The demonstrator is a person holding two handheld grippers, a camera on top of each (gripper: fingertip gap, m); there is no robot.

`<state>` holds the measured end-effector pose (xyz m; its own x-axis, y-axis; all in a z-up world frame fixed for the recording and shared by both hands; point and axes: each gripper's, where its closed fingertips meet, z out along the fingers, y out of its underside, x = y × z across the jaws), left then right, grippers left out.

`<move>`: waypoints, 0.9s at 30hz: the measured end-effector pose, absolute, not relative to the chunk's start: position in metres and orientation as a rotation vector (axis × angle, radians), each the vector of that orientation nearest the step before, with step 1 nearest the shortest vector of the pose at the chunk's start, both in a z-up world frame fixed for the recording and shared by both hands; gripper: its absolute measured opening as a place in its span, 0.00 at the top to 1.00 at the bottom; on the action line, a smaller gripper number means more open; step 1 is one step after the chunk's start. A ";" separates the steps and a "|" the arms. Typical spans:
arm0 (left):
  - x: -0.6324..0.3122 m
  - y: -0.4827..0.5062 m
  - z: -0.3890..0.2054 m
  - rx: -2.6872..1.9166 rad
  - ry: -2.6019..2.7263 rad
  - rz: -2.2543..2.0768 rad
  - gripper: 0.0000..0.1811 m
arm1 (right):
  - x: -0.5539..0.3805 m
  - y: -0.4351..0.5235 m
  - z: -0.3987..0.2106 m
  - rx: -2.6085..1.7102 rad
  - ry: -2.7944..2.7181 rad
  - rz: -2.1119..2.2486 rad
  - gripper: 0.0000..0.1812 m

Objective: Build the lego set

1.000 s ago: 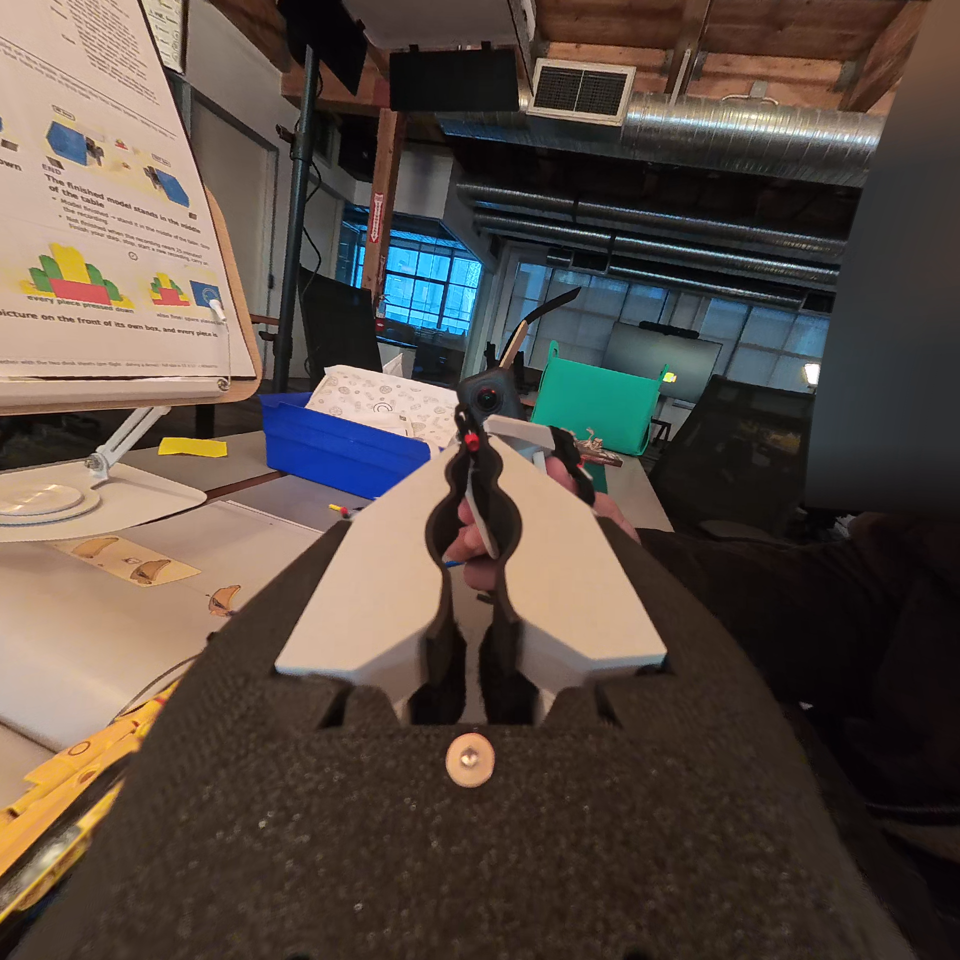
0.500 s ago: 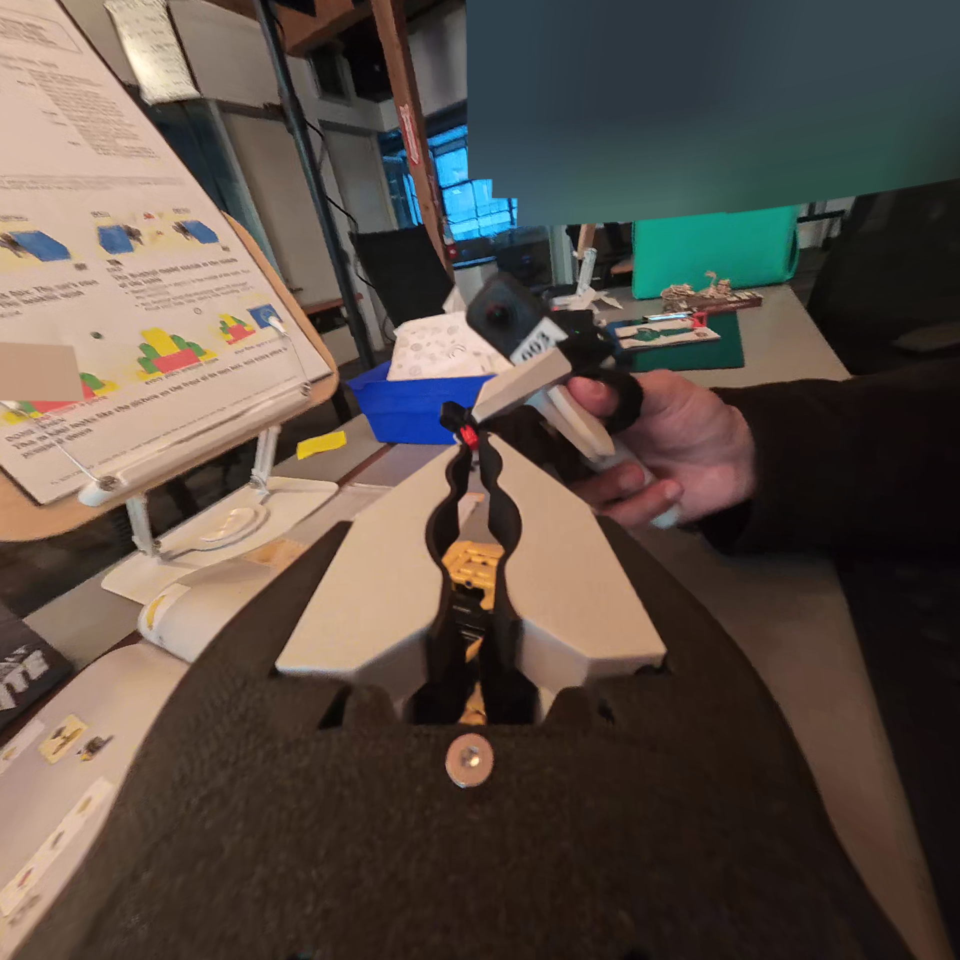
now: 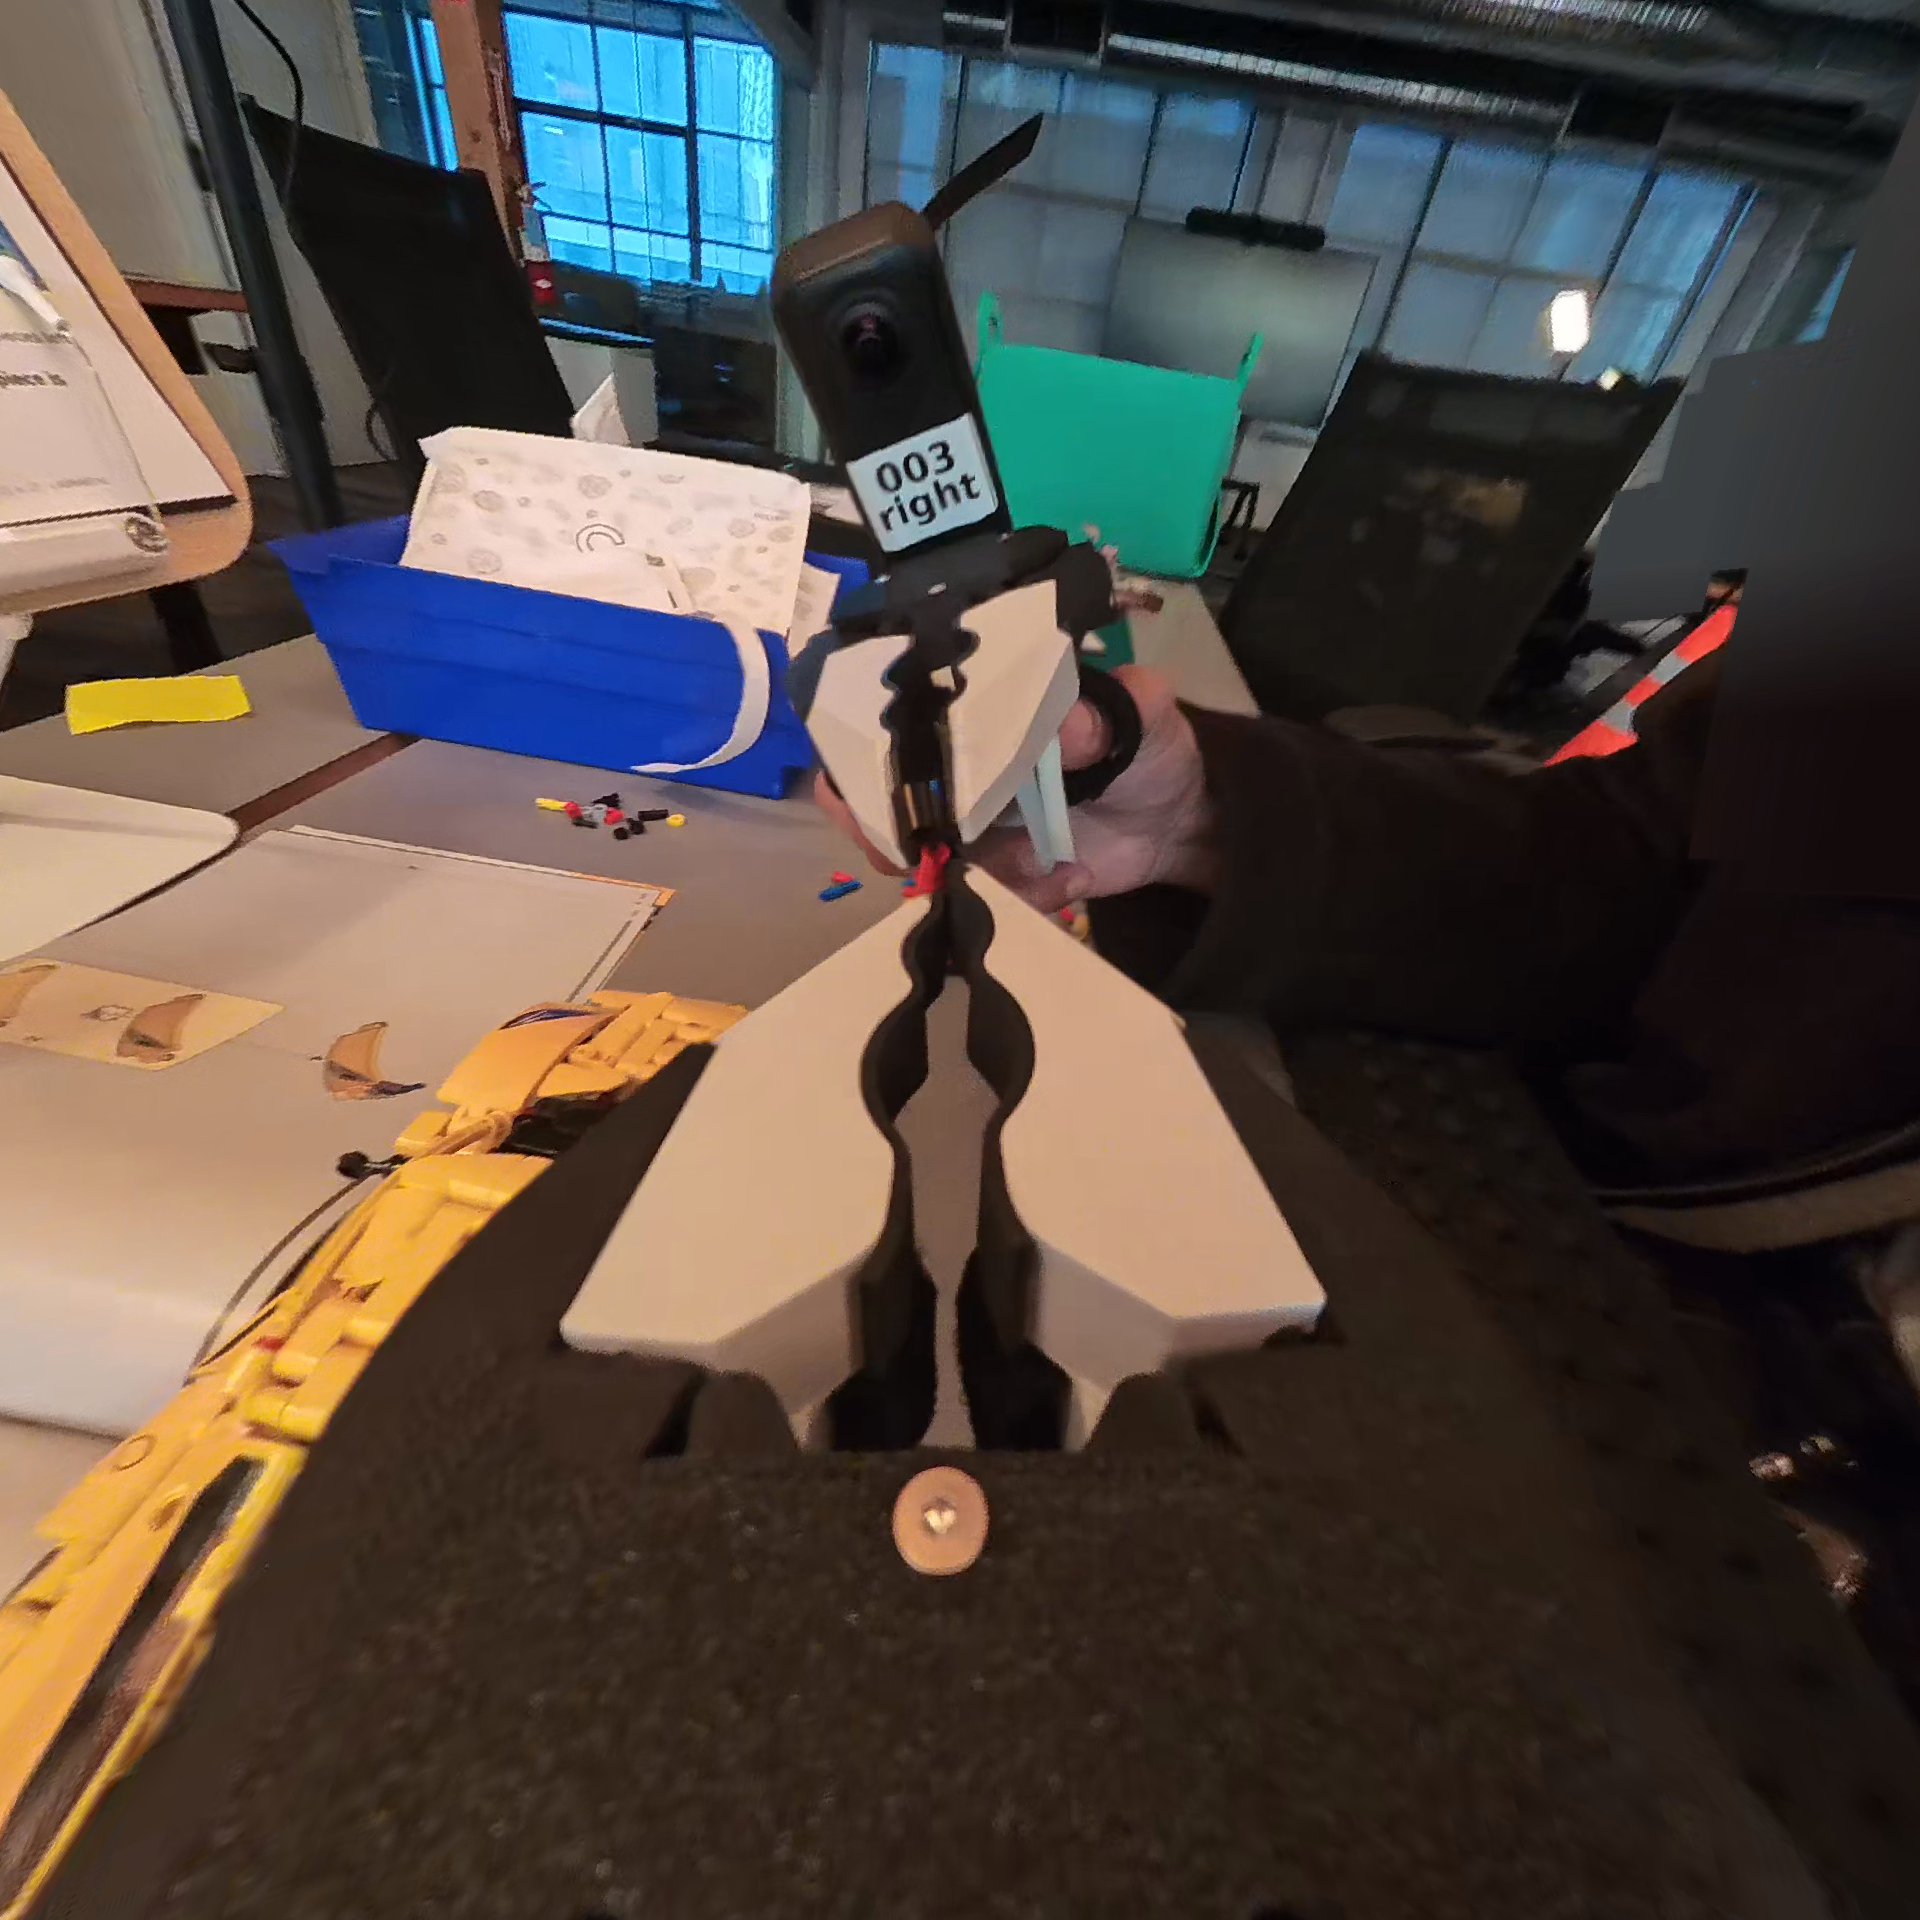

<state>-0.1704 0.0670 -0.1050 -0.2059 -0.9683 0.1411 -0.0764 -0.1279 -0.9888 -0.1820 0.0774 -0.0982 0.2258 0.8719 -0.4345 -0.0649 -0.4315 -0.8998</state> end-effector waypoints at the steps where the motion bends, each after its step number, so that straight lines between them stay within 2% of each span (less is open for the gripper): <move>1: -0.170 0.068 -0.107 -1.247 1.363 -1.399 1.00 | -0.182 0.078 -0.100 -1.636 -0.774 1.334 0.97; 9: -0.172 0.070 -0.107 -1.201 1.388 -1.299 1.00 | -0.166 0.081 -0.105 -1.692 -0.788 1.238 0.97; 14: -0.180 0.073 -0.118 -1.235 1.484 -1.232 1.00 | -0.142 0.074 -0.132 -1.884 -0.891 1.026 0.97; 22: -0.187 0.120 -0.124 -1.381 1.317 -1.127 1.00 | -0.151 0.018 -0.229 -2.207 -1.410 0.725 0.97; 27: -0.184 0.121 -0.125 -1.379 1.296 -1.080 1.00 | -0.149 0.023 -0.256 -2.243 -1.518 0.472 0.97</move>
<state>-0.1837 0.1212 -0.1252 0.0586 -0.9983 0.0048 -0.1848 -0.0156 -0.9827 -0.1491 0.0231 -0.2557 0.3570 0.9323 -0.0579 0.8010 -0.3374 -0.4946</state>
